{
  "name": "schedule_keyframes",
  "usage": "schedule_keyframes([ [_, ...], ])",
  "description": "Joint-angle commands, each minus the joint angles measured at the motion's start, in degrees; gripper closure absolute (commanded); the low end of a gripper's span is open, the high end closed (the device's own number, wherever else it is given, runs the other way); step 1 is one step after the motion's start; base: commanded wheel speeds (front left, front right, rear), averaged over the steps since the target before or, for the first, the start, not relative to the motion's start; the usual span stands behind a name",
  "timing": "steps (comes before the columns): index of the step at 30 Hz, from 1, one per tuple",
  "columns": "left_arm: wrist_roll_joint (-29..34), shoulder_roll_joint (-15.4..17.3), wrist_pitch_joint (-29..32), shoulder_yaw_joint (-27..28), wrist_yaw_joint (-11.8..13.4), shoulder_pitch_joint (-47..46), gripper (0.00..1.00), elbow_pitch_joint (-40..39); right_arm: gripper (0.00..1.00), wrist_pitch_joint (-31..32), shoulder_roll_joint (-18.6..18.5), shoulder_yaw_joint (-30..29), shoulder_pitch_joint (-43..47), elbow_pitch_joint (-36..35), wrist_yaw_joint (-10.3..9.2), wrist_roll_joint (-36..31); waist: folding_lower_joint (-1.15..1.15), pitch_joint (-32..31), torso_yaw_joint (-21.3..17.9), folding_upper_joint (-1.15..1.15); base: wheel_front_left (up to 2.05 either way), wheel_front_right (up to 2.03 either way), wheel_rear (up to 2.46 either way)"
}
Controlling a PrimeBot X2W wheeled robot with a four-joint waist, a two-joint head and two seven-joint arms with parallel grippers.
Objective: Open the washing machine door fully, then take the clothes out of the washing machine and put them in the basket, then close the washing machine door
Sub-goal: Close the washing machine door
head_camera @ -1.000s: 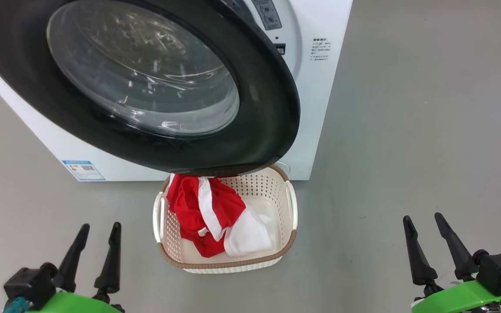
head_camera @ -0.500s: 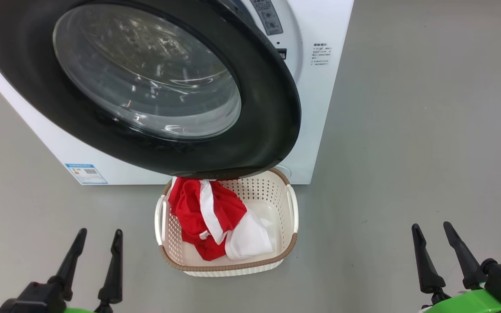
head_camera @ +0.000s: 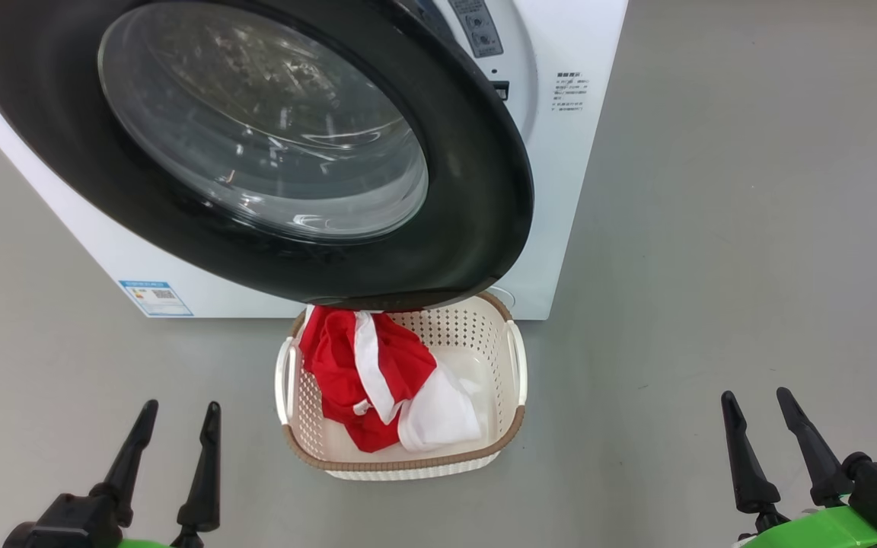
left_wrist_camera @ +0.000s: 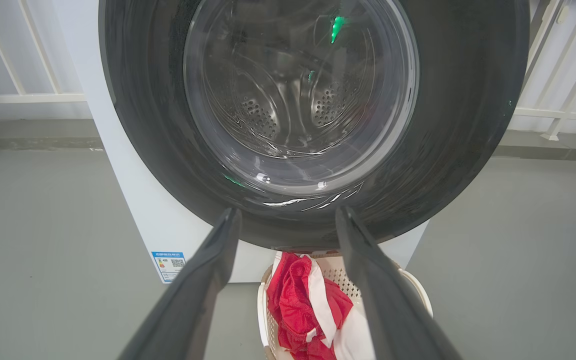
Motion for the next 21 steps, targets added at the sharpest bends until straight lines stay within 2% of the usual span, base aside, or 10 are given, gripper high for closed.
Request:
schedule_keyframes([
  [1,0.2,0.91,-0.28,1.82,-0.31,-0.78,0.0,-1.49,0.0,-0.37,-0.76,1.0,-0.98,-1.5,0.36,-0.1,0.0,0.05,0.1,0.0,0.0,0.0,0.0],
  [4,0.2,0.85,-0.28,1.62,-0.31,-0.88,0.0,-1.54,0.0,-0.37,-0.71,1.15,-1.07,-1.5,0.36,-0.08,0.0,0.1,0.4,0.0,0.0,0.0,0.0],
  [5,0.21,0.8,-0.28,1.54,-0.31,-0.93,0.0,-1.56,0.07,-0.37,-0.69,1.27,-1.13,-1.51,0.36,-0.05,0.0,0.13,0.53,0.0,0.0,0.0,0.0],
  [6,0.21,0.75,-0.28,1.44,-0.31,-1.0,0.0,-1.58,0.45,-0.37,-0.68,1.5,-1.23,-1.5,0.36,0.04,0.0,0.18,0.69,0.0,0.0,0.0,0.0],
  [8,0.21,0.59,-0.28,1.2,-0.31,-1.13,0.0,-1.62,0.85,-0.37,-0.77,2.05,-1.59,-1.33,0.36,0.21,0.0,0.3,1.06,0.0,0.0,0.0,0.0],
  [9,0.22,0.48,-0.28,1.05,-0.31,-1.22,0.0,-1.64,1.0,-0.37,-0.82,2.3,-1.91,-1.25,0.36,0.29,0.0,0.42,1.29,0.0,0.0,0.0,0.0],
  [21,-0.21,-1.64,-0.28,-2.39,-0.31,-3.81,0.0,-1.02,1.0,-0.37,-1.91,8.08,-10.47,0.65,0.36,0.58,0.0,2.92,7.11,0.0,0.0,0.0,0.0],
])
